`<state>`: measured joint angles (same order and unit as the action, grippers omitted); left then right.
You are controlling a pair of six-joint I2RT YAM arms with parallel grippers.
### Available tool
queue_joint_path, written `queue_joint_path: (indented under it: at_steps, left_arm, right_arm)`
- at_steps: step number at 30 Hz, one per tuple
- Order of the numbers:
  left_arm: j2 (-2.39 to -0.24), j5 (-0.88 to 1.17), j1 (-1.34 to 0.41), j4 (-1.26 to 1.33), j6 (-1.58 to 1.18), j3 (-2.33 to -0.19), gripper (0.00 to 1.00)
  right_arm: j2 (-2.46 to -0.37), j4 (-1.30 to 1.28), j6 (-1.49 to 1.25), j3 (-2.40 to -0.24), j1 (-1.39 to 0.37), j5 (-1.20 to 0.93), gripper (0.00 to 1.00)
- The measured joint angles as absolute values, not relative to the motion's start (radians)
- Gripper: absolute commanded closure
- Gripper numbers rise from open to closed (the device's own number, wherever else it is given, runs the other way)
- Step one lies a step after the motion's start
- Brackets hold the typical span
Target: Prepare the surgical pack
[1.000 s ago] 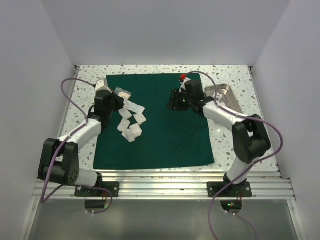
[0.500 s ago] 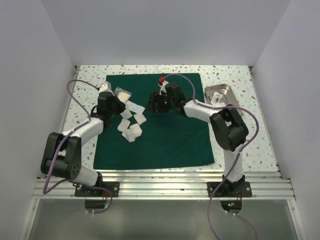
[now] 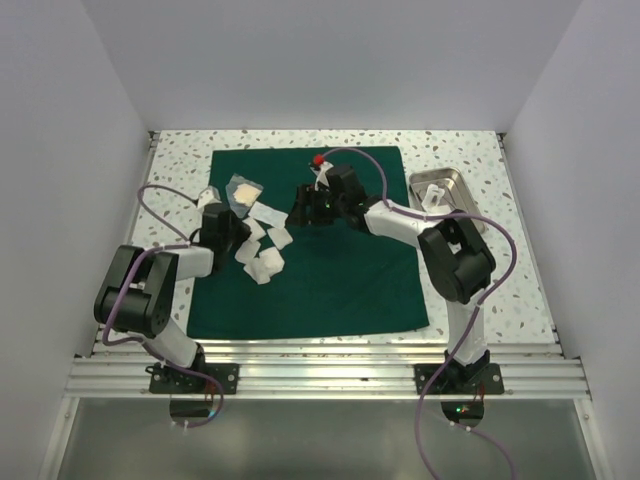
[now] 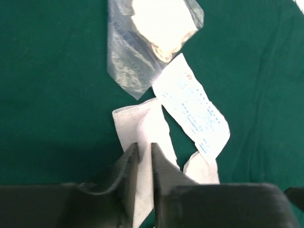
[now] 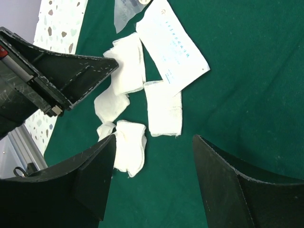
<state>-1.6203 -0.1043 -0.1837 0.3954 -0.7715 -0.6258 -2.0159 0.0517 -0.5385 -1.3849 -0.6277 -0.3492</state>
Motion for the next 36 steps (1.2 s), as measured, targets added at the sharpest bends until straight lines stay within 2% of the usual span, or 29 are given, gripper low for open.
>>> queue_joint_path:
  at_steps: [3, 6, 13, 22, 27, 30, 33, 34, 36]
  left_arm:
    - [-1.620, -0.134, -0.184, 0.419, -0.779, -0.601, 0.62]
    - [-1.620, -0.154, -0.184, 0.421, -0.778, -0.591, 0.58]
    - [-1.612, -0.197, -0.184, 0.393, -0.773, -0.603, 0.58]
    - [-1.684, -0.200, -0.191, 0.360, -0.770, -0.687, 0.69]
    - [-1.712, -0.214, -0.210, 0.349, -0.768, -0.711, 0.70]
    - [-1.720, -0.219, -0.213, 0.350, -0.768, -0.717, 0.76]
    - [-1.729, -0.224, -0.215, 0.347, -0.766, -0.725, 0.89]
    - [-1.736, -0.226, -0.216, 0.347, -0.764, -0.731, 1.00]
    - [-1.747, -0.228, -0.219, 0.344, -0.758, -0.745, 1.00]
  right_arm:
    - [-2.017, 0.052, -0.538, -1.386, -0.628, -0.349, 0.31]
    - [-2.020, 0.052, -0.539, -1.386, -0.628, -0.349, 0.31]
    - [-2.024, 0.051, -0.539, -1.386, -0.628, -0.348, 0.32]
    - [-2.024, 0.049, -0.539, -1.386, -0.628, -0.331, 0.33]
    - [-2.024, 0.046, -0.539, -1.386, -0.628, -0.328, 0.33]
    - [-2.024, 0.046, -0.539, -1.386, -0.628, -0.325, 0.33]
    - [-2.024, 0.046, -0.539, -1.386, -0.628, -0.323, 0.33]
    - [-2.024, 0.046, -0.539, -1.386, -0.628, -0.323, 0.33]
    - [-2.024, 0.046, -0.539, -1.386, -0.628, -0.323, 0.33]
